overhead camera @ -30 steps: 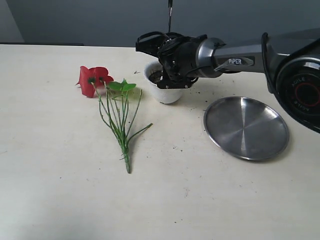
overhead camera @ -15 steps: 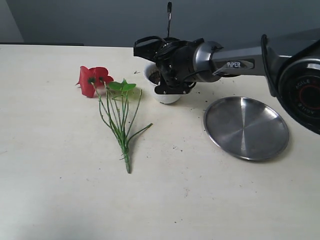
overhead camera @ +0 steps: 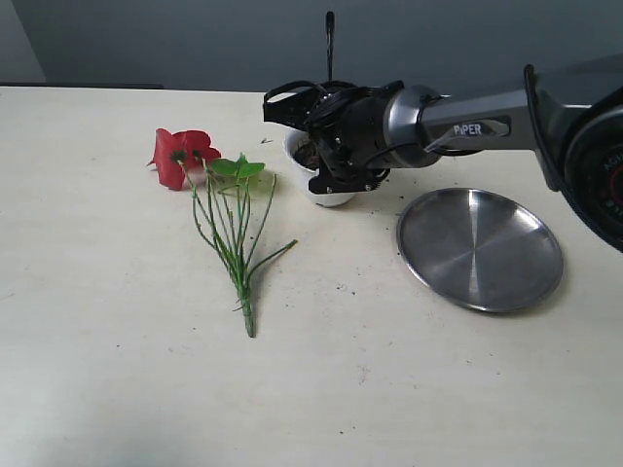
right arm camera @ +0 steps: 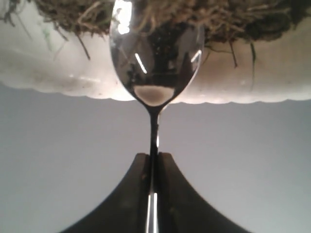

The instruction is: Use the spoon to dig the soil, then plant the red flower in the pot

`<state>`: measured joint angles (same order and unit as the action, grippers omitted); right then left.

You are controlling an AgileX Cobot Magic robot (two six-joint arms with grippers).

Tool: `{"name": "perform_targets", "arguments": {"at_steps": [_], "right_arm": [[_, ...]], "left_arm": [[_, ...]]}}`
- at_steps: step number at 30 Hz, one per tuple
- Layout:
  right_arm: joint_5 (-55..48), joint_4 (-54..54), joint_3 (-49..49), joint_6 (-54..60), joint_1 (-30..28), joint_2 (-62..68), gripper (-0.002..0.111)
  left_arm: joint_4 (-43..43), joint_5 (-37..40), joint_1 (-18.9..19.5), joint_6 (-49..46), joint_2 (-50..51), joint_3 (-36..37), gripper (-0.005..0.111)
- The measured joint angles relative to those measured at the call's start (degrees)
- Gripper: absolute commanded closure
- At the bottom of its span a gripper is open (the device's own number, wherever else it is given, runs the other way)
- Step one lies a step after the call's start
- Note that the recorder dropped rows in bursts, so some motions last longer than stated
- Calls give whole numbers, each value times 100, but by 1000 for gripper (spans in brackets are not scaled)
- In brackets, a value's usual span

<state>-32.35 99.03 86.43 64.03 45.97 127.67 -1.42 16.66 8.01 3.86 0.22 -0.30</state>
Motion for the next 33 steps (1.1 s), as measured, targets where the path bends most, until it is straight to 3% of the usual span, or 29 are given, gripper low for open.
{"name": "perform_targets", "arguments": {"at_steps": [33], "right_arm": [[84,57,502,-7,-196,18,109]], "left_arm": [[0,0,0,0,0,0,106]]}}
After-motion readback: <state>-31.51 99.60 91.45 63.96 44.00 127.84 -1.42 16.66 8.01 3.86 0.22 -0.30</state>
